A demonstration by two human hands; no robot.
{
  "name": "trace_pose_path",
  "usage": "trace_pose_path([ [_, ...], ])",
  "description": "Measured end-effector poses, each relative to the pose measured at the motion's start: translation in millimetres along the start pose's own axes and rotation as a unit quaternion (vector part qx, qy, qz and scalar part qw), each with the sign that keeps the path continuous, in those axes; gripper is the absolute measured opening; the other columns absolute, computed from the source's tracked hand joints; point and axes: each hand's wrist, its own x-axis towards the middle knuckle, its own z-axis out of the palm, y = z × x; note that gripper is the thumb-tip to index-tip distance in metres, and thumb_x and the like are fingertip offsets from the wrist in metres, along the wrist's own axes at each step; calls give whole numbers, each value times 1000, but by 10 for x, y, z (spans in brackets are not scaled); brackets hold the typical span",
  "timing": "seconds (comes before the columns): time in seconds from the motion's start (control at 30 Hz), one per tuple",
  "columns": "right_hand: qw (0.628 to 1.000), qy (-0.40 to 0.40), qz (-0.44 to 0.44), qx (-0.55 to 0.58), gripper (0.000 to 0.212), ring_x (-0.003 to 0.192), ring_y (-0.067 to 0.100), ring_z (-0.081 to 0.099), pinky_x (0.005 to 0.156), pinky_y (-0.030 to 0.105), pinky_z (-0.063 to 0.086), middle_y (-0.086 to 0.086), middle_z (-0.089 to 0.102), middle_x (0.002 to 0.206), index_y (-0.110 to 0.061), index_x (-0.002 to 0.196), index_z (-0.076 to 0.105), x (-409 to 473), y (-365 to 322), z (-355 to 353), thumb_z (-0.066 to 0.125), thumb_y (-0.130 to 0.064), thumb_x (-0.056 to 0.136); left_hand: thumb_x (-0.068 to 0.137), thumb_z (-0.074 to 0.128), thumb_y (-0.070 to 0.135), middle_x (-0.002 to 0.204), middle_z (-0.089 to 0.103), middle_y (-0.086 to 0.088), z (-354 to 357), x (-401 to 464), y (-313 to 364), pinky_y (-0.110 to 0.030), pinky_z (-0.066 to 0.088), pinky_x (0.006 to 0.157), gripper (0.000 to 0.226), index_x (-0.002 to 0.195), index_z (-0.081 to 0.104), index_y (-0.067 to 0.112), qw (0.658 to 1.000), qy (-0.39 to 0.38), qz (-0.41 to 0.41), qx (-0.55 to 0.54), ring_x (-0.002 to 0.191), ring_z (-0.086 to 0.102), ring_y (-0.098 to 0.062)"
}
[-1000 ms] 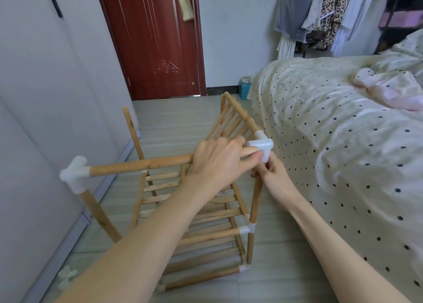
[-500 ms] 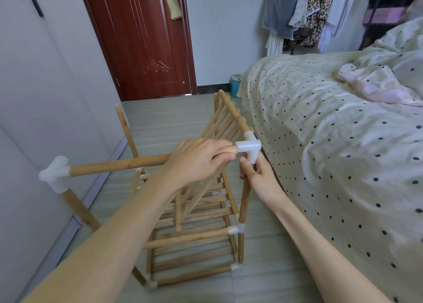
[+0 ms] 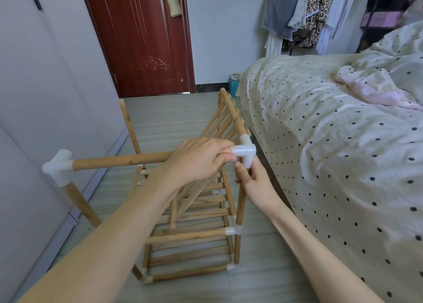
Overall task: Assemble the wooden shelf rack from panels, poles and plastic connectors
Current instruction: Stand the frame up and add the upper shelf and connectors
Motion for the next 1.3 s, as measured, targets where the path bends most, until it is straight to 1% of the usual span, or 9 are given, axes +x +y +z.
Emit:
trace_pose_path([
  [0.13, 994, -90, 59, 4, 7, 76, 14, 49, 79, 32, 43, 5, 48, 80, -11, 98, 52, -23, -40, -117, 49, -8, 93, 91, 47, 48, 97, 50, 17, -70, -35, -66, -23, 36, 71, 43, 130, 45, 31, 998, -30, -33, -35, 87, 51, -6],
  [0.23, 985, -97, 118, 85, 40, 103, 19, 56, 91, 33, 46, 5, 59, 105, -12, 119, 51, 26, -84, -284, 58, -31, 85, 90, 43, 51, 75, 53, 17, -148, -120, -211, -19, 31, 57, 17, 94, 51, 36, 998, -54, -17, -24, 67, 51, -4],
  [0.33, 980, -46, 122, 153, 69, 111, 8, 54, 84, 26, 48, -2, 52, 126, -14, 139, 36, 166, -188, -348, 36, -52, 81, 86, 32, 60, 66, 53, 12, -188, -180, -330, -15, 27, 51, 31, 88, 51, 35, 999, -44, -17, 2, 56, 48, 0],
  [0.5, 961, 74, 167, 207, 64, 130, 15, 39, 92, 29, 36, 0, 34, 149, -17, 147, 26, 598, -335, -265, 16, -56, 96, 71, 16, 73, 53, 46, 13, -208, -243, -482, -11, 34, 49, 56, 84, 53, 33, 1000, -17, -2, -3, 53, 48, 8],
  [0.6, 936, 68, 229, 260, 65, 110, 15, 51, 91, 33, 42, 1, 43, 141, -17, 144, 33, 804, -397, -115, 17, -58, 96, 72, 13, 72, 51, 45, 12, -185, -244, -496, -13, 34, 48, 55, 81, 52, 35, 1000, -15, 5, 3, 52, 48, 6],
  [0.87, 959, 73, 225, 156, 51, 85, 15, 67, 83, 42, 53, -8, 63, 90, -26, 71, 61, 933, -353, 26, 29, -56, 96, 89, 26, 56, 51, 40, 12, -77, -169, -469, -15, 19, 44, 33, 76, 44, 32, 998, 29, 18, 56, 43, 38, -1],
  [1.0, 966, 61, 218, 128, 43, 71, 10, 67, 72, 35, 54, -5, 70, 82, -23, 81, 63, 903, -375, 32, 32, -47, 99, 83, 16, 61, 52, 41, 12, -59, -206, -465, -21, 24, 45, 42, 80, 44, 30, 996, 48, 26, 68, 44, 40, -2],
  [1.13, 981, 35, 178, -61, 37, 92, 8, 50, 78, 18, 40, -7, 53, 103, -14, 131, 50, 861, -539, 26, 38, -30, 100, 89, 24, 56, 67, 51, 15, -70, -230, -395, -18, 32, 52, 43, 98, 56, 30, 998, 53, 12, 24, 60, 48, 0],
  [1.3, 928, 53, -2, -369, 30, 121, 28, 47, 101, 32, 32, 12, 56, 127, -5, 116, 63, 726, -777, 155, 44, -18, 97, 94, 35, 34, 96, 58, 14, -279, -555, -549, -16, 38, 82, 34, 110, 63, 23, 985, 118, 0, -123, 94, 51, -2],
])
